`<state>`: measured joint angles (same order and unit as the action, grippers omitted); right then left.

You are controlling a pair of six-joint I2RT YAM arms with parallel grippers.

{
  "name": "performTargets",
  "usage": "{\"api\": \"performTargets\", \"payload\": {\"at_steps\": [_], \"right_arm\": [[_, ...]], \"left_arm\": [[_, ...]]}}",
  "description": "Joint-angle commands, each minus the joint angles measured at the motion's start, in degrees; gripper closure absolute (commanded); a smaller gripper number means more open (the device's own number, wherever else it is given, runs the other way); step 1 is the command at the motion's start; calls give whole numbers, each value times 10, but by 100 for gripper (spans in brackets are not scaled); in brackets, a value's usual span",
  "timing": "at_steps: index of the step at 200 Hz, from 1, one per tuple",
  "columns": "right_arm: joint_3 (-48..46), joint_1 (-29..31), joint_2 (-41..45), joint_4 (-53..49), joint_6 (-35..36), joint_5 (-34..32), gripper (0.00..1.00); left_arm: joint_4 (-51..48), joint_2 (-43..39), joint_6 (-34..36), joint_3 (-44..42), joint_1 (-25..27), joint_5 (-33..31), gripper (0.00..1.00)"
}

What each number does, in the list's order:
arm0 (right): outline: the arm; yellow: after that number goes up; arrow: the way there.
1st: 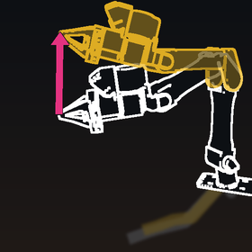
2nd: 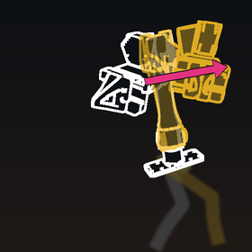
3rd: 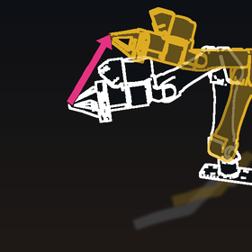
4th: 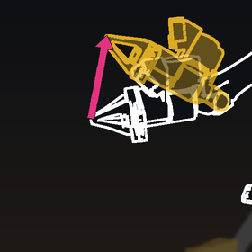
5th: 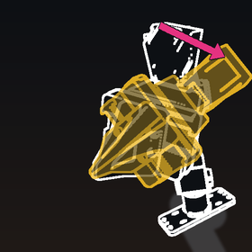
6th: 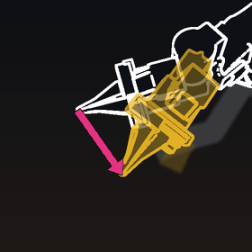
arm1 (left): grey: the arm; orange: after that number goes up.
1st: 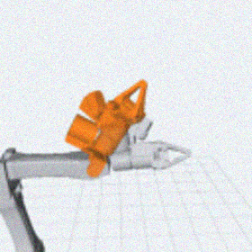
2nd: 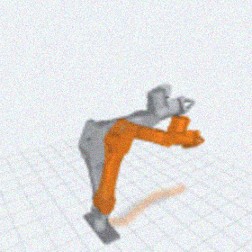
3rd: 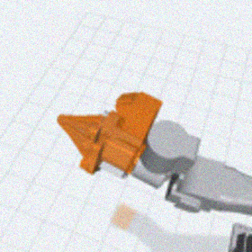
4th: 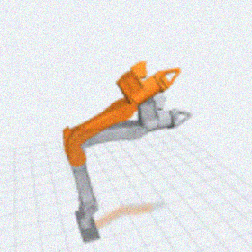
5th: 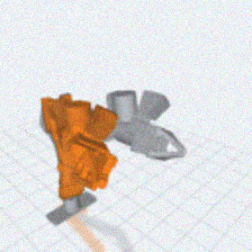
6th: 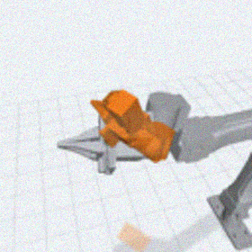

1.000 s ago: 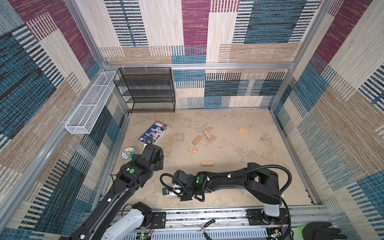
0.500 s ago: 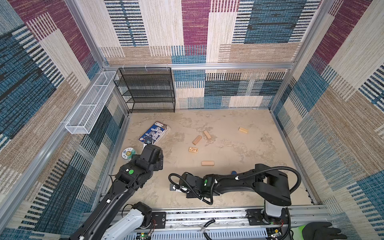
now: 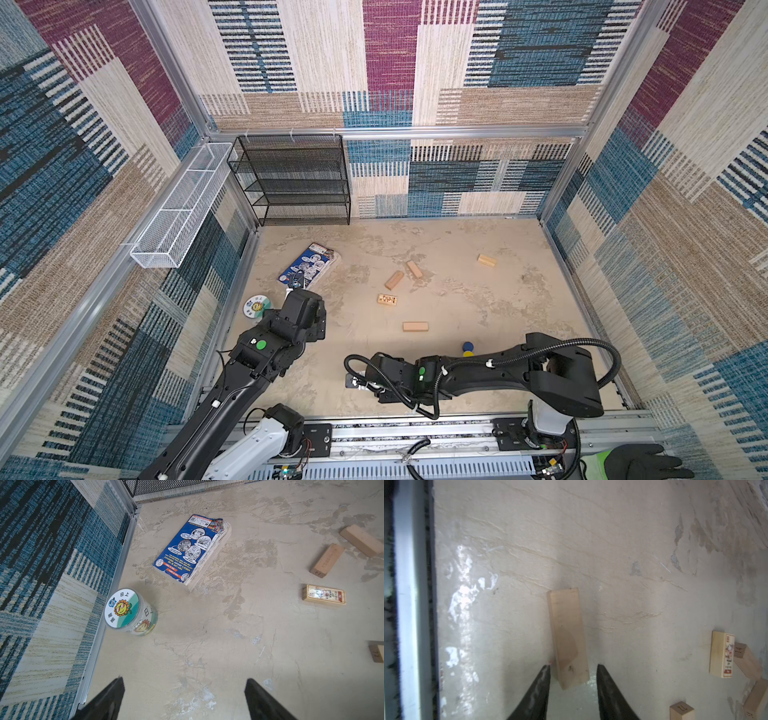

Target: Build the wood block tower

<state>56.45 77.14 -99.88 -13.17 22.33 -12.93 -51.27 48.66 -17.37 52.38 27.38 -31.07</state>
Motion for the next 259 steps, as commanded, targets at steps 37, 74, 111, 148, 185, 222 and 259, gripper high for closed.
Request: {"api": "performTargets", "payload": {"at_steps": [37,74,111,148,185,222,259], "right_arm": [[-17,-7,25,31,-4,65,46],[12,-41,-4,-1,-4,154,47],[25,-51,-27,-7,-7,180,48],[50,-51,-63,-36,-10,181,51],[55,-52,-66,-42,-17,185,56],[59,-51,-62,-42,-17,153,53],[84,-52,-79,-68,-17,148,53]], "left_arm": [[-1,-1,-11,2,-1,7,5],[-1,-1,-10,2,0,9,5],[-1,-1,-10,1,0,13,5],[-1,-1,-10,1,0,15,5],[-1,-4,-10,1,0,15,5],[0,-7,-11,1,0,15,5],[-1,-7,-11,1,0,16,5]]}}
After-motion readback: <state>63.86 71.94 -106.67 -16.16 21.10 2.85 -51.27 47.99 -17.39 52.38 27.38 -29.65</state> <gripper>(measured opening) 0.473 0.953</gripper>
